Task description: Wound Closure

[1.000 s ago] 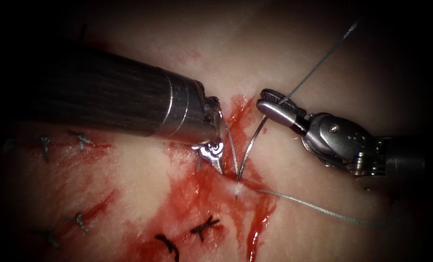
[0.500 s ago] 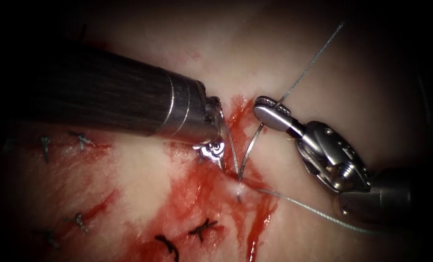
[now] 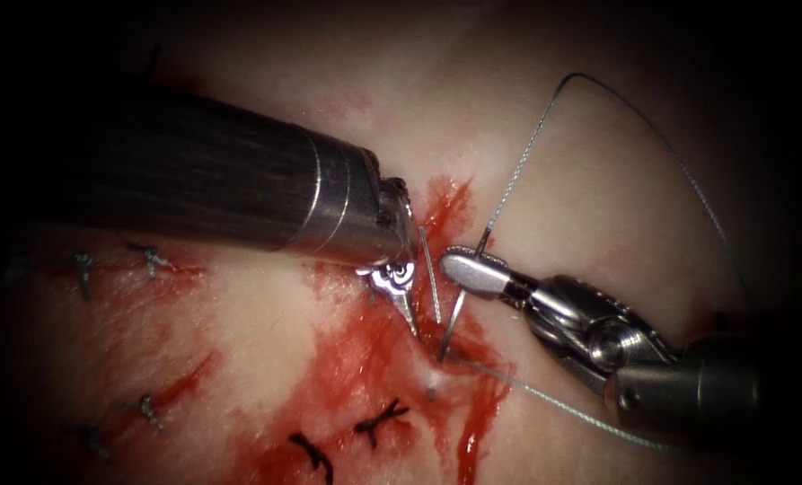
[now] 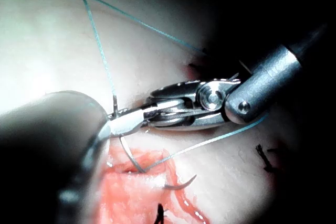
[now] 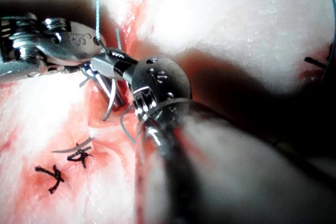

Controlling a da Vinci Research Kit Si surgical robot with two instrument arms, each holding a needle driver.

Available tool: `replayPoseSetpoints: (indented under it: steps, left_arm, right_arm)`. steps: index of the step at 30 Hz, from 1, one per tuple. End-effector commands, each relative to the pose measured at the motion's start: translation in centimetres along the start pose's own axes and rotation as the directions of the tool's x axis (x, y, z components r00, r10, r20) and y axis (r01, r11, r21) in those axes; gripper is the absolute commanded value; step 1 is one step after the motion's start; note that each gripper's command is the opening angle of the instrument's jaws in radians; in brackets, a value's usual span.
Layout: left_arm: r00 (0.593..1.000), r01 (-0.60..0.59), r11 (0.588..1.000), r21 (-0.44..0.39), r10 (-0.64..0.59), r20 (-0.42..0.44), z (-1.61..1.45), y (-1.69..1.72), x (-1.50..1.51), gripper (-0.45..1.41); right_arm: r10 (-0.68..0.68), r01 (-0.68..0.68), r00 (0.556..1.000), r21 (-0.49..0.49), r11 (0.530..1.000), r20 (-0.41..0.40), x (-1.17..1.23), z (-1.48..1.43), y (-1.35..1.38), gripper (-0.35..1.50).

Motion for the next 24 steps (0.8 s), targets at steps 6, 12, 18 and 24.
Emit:
replayPoseSetpoints:
  steps: [6,12,18,24]
  left_arm:
    - [0.992,-0.095,0.995,0.019,0.096,-0.081,-0.05,-0.05,0.09,0.21]
    - [0.95,-0.204,0.977,0.068,0.214,-0.227,-0.33,0.06,0.28,0.09]
    - [0.875,-0.319,0.936,0.148,0.351,-0.334,-0.74,0.37,0.35,0.39]
    - [0.788,-0.406,0.873,0.27,0.484,-0.381,-1.07,0.71,0.27,0.52]
  right_arm:
    - [0.089,-0.089,0.996,0.008,0.996,0.025,-0.11,0.07,0.02,-0.35]
    - [0.103,-0.103,0.994,0.002,0.995,0.032,-0.15,0.04,0.1,-0.35]
    - [0.124,-0.124,0.992,-0.001,0.992,0.035,-0.13,0.03,0.15,-0.35]
    - [0.135,-0.135,0.99,-0.003,0.991,0.029,-0.13,0.03,0.18,-0.35]
